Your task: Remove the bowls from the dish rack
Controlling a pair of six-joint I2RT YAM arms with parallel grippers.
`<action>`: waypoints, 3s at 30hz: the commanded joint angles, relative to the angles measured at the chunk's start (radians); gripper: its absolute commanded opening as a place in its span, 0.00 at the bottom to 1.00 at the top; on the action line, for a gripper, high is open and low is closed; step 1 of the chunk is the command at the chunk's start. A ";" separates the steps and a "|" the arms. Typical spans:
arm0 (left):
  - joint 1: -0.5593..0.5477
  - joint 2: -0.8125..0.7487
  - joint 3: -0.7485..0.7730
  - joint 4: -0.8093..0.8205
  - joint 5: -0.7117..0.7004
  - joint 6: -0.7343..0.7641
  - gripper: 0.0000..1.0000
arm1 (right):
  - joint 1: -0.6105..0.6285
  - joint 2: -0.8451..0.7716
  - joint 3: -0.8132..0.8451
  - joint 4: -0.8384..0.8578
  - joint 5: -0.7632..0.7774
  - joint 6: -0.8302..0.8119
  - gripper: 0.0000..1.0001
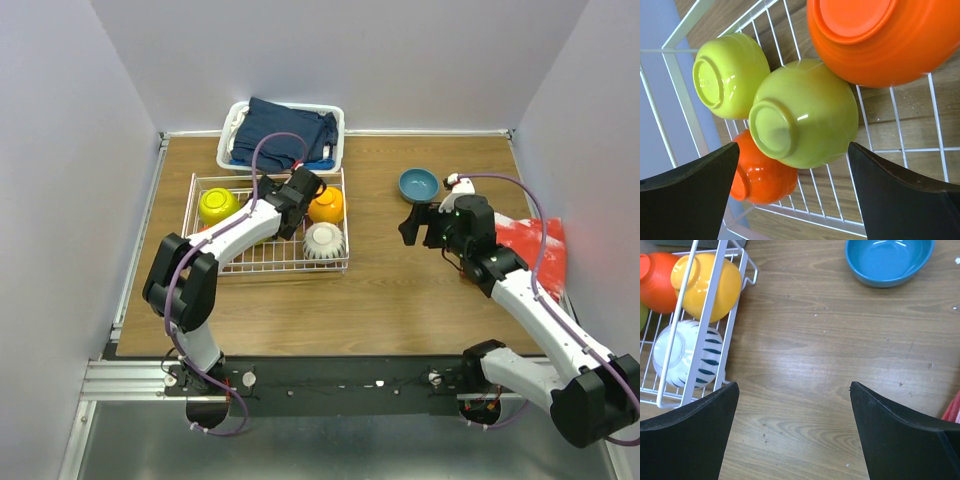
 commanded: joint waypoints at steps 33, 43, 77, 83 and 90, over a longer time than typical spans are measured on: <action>0.009 0.143 -0.091 0.176 -0.065 0.038 0.99 | 0.004 0.040 -0.030 0.015 -0.107 -0.035 1.00; 0.007 0.158 -0.106 0.188 -0.122 -0.054 0.99 | 0.002 0.064 -0.026 0.011 -0.132 -0.032 1.00; -0.002 0.126 0.000 0.092 -0.351 0.035 0.90 | 0.004 0.067 -0.031 0.009 -0.153 -0.024 0.99; -0.003 0.125 0.012 0.084 -0.339 0.033 0.87 | 0.004 0.063 -0.034 0.012 -0.152 -0.026 0.99; 0.000 0.132 0.008 0.081 -0.290 0.043 0.92 | 0.004 0.061 -0.036 0.012 -0.153 -0.026 0.99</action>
